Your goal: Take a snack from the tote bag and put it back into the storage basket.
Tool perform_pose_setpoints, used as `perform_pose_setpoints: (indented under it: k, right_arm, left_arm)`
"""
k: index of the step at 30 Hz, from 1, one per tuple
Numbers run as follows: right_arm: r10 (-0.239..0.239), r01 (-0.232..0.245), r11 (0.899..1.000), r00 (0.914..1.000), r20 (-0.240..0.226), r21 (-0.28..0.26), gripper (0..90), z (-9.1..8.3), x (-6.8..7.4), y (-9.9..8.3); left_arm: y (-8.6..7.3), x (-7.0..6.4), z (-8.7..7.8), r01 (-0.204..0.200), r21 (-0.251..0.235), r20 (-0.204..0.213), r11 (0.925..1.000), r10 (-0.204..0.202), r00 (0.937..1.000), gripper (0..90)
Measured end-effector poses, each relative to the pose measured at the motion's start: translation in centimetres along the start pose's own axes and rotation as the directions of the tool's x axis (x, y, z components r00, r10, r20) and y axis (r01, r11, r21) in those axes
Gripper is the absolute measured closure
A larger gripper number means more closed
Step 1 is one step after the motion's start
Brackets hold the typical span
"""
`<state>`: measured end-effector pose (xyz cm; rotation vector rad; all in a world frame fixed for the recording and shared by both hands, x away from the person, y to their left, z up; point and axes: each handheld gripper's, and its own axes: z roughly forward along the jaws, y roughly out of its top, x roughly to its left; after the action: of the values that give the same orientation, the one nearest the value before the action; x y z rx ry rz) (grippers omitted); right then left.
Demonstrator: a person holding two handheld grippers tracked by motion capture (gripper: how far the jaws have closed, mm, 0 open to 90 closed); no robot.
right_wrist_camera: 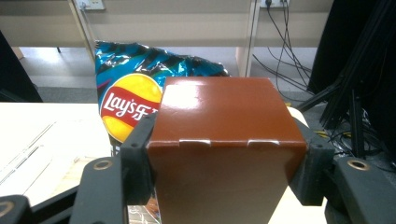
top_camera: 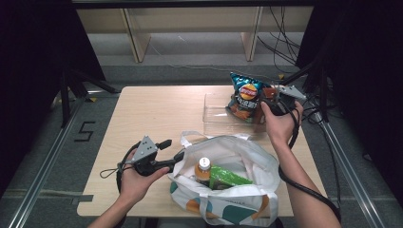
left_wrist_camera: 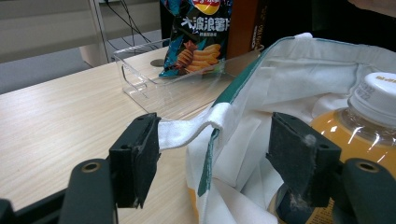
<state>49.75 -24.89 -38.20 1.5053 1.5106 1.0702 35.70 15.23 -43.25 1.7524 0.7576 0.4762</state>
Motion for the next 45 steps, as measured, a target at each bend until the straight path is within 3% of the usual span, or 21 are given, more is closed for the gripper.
perform_pose_setpoints:
  k: [3,8,11,18,25,30,32,34,35,36,37,39,42,45]
  right_arm:
    - [-0.028,0.028,1.000,0.9996,-0.005,-0.006,38.6,0.2,-0.2,-0.1]
    - [0.000,0.000,1.000,1.0000,-0.004,0.019,38.5,0.1,0.0,-0.3]
    - [-0.042,0.042,0.999,0.9991,-0.008,0.025,38.5,0.3,-0.3,-0.4]
    - [-0.011,0.011,0.999,0.9999,0.008,0.048,37.9,0.4,0.0,-0.8]
    - [0.014,-0.013,0.999,0.9997,-0.022,0.047,30.3,0.2,-0.5,-0.5]
    - [-0.019,0.021,0.999,0.9986,-0.050,0.035,27.4,-0.2,-1.0,-0.4]
    - [0.003,-0.001,0.999,0.9990,-0.044,0.046,27.2,-0.5,-0.9,-0.2]
    - [-0.005,0.007,0.999,0.9983,-0.057,0.040,26.9,-0.7,-1.0,-0.2]
    - [-0.035,0.038,0.999,0.9966,-0.074,0.033,27.0,-0.7,-1.2,-0.1]
    - [-0.032,0.036,0.998,0.9968,-0.073,0.044,27.0,-0.9,-1.2,-0.1]
    - [0.005,-0.001,0.998,0.9979,-0.065,0.056,27.0,-1.2,-0.9,-0.1]
    - [-0.044,0.046,0.998,0.9957,-0.082,0.029,26.8,-1.2,-1.3,-0.2]
    - [-0.026,0.033,0.997,0.9950,-0.096,0.064,26.9,-1.6,-1.1,-0.2]
    - [-0.009,0.013,0.999,0.9955,-0.094,0.045,26.8,-2.0,-1.0,-0.4]
  left_arm:
    - [0.0,0.0,0.0,-0.002,0.002,0.001,1.0000,0.002,1.0000,33.2]
    - [0.0,0.0,0.0,-0.005,0.002,0.001,1.0000,0.005,1.0000,33.2]
    - [0.0,-0.1,0.0,-0.004,0.001,0.001,1.0000,0.004,1.0000,33.2]
    - [0.0,0.0,0.0,0.000,0.000,0.001,1.0000,0.000,1.0000,33.2]
    - [0.0,0.0,0.0,-0.003,0.001,0.003,1.0000,0.003,1.0000,33.2]
    - [0.0,0.0,0.1,-0.003,0.001,0.004,1.0000,0.003,1.0000,33.2]
    - [0.0,0.0,0.1,-0.003,0.002,0.004,1.0000,0.003,1.0000,33.2]
    - [0.0,0.0,0.1,-0.002,0.002,0.004,1.0000,0.002,1.0000,33.2]
    - [0.0,-0.1,0.1,0.000,0.001,0.004,1.0000,0.000,1.0000,33.2]
    - [0.0,0.0,0.1,-0.001,0.002,0.004,1.0000,0.001,1.0000,33.2]
    - [0.0,0.0,0.1,-0.002,0.002,0.004,1.0000,0.002,1.0000,33.2]
    - [0.0,0.0,0.1,-0.002,0.001,0.003,1.0000,0.002,1.0000,33.2]
    - [0.0,-0.1,0.0,-0.003,0.001,0.001,1.0000,0.003,1.0000,33.1]
    - [0.0,0.0,0.0,0.001,-0.001,-0.001,1.0000,-0.001,1.0000,33.2]
